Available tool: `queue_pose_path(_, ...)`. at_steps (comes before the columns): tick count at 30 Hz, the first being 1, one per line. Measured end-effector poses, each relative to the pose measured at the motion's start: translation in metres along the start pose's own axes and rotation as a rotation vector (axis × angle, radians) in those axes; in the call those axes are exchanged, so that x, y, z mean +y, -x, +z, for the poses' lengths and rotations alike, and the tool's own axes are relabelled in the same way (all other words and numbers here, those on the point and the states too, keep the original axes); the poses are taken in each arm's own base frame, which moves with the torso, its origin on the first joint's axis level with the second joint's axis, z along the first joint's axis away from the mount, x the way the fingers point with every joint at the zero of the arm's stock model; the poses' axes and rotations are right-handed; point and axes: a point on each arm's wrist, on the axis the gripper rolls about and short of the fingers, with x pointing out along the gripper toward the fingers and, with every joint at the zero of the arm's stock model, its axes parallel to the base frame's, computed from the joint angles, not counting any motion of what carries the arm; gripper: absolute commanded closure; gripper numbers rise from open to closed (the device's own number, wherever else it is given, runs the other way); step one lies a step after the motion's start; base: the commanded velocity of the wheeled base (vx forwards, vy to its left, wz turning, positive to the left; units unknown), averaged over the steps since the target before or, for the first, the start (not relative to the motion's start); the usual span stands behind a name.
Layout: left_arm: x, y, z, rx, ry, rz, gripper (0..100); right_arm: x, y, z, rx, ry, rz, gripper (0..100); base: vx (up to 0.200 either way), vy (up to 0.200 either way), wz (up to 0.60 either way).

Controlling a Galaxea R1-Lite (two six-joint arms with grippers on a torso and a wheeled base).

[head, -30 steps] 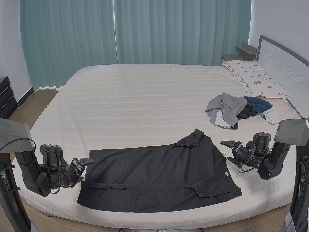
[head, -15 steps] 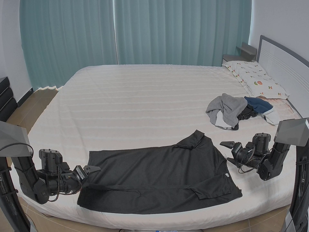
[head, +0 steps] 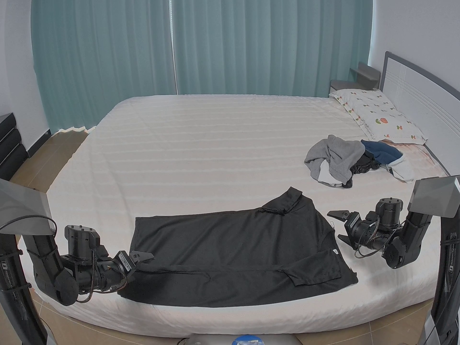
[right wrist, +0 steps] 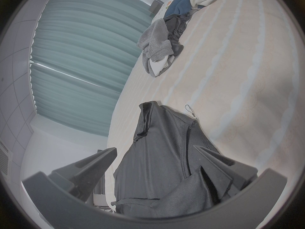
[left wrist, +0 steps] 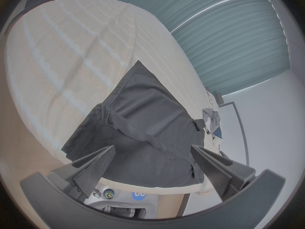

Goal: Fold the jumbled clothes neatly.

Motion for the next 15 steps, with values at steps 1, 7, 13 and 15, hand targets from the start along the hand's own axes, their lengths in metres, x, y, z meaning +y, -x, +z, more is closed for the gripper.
queue_pose_path(1,0.0,-0.001,-0.001,0.0,-0.003,0.006,0,0.0,0.0,0.0,0.0,0.0,0.0,0,0.0,0.0,0.0)
queue_pose_path(7,-0.006,-0.017,-0.006,-0.052,-0.045,0.075,0,0.0,0.0,0.0,-0.001,0.002,0.001,0,0.0,0.0,0.0)
queue_pose_path(13,-0.014,-0.029,-0.012,-0.035,-0.08,0.071,0,0.0,-0.001,0.0,0.0,0.007,0.001,0,0.0,0.0,0.0)
queue_pose_path(15,-0.015,-0.034,-0.012,-0.03,-0.091,0.088,0,0.0,-0.001,-0.001,0.001,0.013,0.0,0,0.0,0.0,0.0)
